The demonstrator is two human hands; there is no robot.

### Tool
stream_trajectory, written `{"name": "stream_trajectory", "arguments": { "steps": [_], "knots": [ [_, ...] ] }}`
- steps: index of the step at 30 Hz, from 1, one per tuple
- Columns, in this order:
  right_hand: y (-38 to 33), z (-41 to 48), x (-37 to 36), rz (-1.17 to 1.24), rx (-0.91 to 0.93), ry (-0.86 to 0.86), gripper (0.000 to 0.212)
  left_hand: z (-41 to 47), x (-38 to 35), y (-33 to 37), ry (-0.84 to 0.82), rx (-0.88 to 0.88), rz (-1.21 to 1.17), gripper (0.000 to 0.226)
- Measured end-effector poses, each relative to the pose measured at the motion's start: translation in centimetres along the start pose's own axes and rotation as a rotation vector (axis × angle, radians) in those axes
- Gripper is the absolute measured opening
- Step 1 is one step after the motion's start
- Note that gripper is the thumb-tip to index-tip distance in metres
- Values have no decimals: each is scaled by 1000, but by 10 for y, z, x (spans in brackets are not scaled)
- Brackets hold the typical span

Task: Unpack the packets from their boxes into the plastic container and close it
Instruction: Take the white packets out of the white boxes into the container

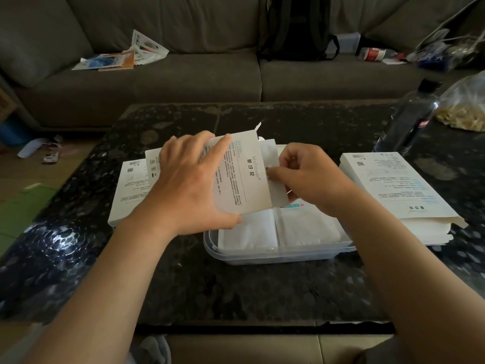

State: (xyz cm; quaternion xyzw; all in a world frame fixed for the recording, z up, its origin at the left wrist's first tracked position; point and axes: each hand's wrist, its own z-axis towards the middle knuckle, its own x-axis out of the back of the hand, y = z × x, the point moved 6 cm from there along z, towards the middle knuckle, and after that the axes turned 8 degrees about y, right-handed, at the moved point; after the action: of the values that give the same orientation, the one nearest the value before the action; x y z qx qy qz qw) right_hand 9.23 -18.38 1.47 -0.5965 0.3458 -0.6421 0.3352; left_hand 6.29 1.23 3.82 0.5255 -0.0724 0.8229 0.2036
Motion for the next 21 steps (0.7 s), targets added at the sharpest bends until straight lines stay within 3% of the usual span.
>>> {"name": "stream_trajectory", "arguments": {
  "steps": [6, 10, 13, 18, 21],
  "knots": [
    [5, -1, 6, 294, -165, 28, 14, -1, 3, -8, -27, 40, -1, 126],
    [1, -4, 3, 342, -152, -8, 34, -1, 3, -10, -38, 47, -4, 127],
    [-2, -3, 10, 352, -129, 83, 37, -1, 4, -16, -44, 65, 2, 128],
    [0, -4, 30, 481, -186, 208, 17, 0, 9, -29, -2, 129, 58, 132],
    [3, -5, 40, 525, -250, 296, 18, 0, 13, -37, 23, 197, 92, 134]
  ]
}}
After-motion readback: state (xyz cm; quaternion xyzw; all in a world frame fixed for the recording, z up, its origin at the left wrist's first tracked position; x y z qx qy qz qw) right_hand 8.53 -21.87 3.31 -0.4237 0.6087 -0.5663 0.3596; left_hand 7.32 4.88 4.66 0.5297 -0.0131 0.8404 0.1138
